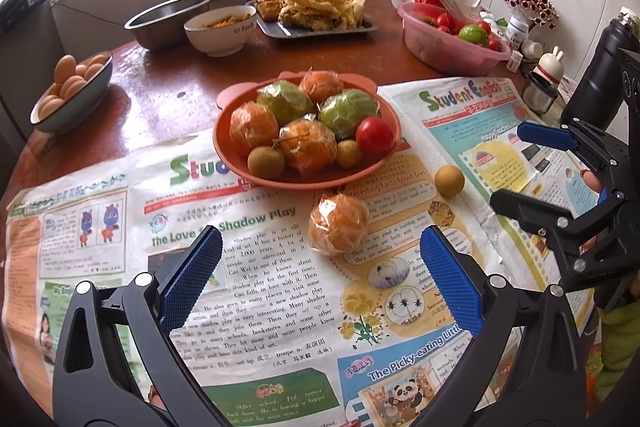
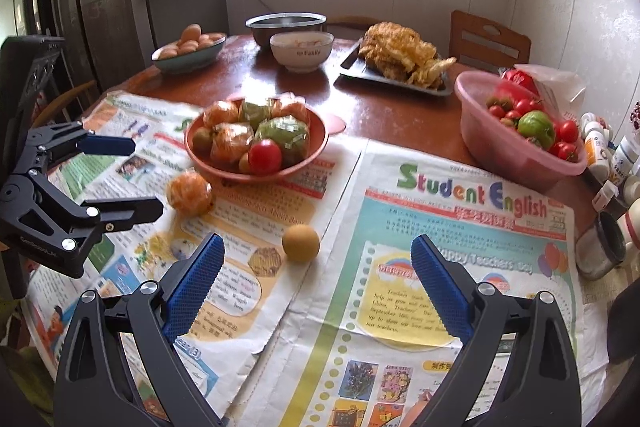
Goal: Organize fruits
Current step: 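Withdraw both tools and move them toward the bagged mandarin and tan fruit, then grasp the bagged mandarin with the left tool while the right tool grasps the small tan fruit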
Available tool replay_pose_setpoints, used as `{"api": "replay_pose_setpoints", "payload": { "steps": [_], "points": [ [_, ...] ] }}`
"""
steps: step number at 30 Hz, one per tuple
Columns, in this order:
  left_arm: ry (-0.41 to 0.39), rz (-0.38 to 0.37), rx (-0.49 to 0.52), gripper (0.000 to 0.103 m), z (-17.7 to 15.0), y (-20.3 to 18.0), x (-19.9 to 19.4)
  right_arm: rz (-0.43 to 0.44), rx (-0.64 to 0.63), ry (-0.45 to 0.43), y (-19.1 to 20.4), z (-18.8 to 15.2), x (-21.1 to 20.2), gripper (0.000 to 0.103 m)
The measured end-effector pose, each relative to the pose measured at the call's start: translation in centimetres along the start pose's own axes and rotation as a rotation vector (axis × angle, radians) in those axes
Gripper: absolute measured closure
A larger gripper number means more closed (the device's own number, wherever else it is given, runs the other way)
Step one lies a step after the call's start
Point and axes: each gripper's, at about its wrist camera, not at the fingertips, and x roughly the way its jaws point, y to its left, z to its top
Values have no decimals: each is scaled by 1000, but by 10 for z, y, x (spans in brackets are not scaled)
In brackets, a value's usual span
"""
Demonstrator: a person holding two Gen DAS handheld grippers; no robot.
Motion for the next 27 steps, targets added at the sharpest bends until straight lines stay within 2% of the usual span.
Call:
{"api": "replay_pose_setpoints", "payload": {
  "steps": [5,7,10,11,13,15,17,19,23,27],
  "points": [
    [22,-9,-7,10,-2,1,12,4,-10,27,3,-3,15,12],
    [29,-15,-8,10,-2,1,15,16,-9,47,3,-3,23,24],
    [39,-33,-12,13,-1,1,20,24,-18,68,5,-3,33,33],
    [44,-37,-13,14,-1,1,22,30,-18,72,6,-2,35,42],
    [48,-45,-14,19,0,1,24,46,-22,82,6,-1,41,49],
    [54,-51,-9,25,1,0,27,51,-26,93,7,0,45,62],
    [58,-59,-6,27,2,-1,30,51,-32,103,6,0,48,71],
    [63,-67,-4,35,3,-2,33,45,-44,96,5,-1,48,79],
    [73,-79,3,51,4,-5,39,70,-23,91,1,-1,47,79],
    [79,-88,8,61,6,-7,43,89,-14,87,2,-2,45,79]
  ]
}}
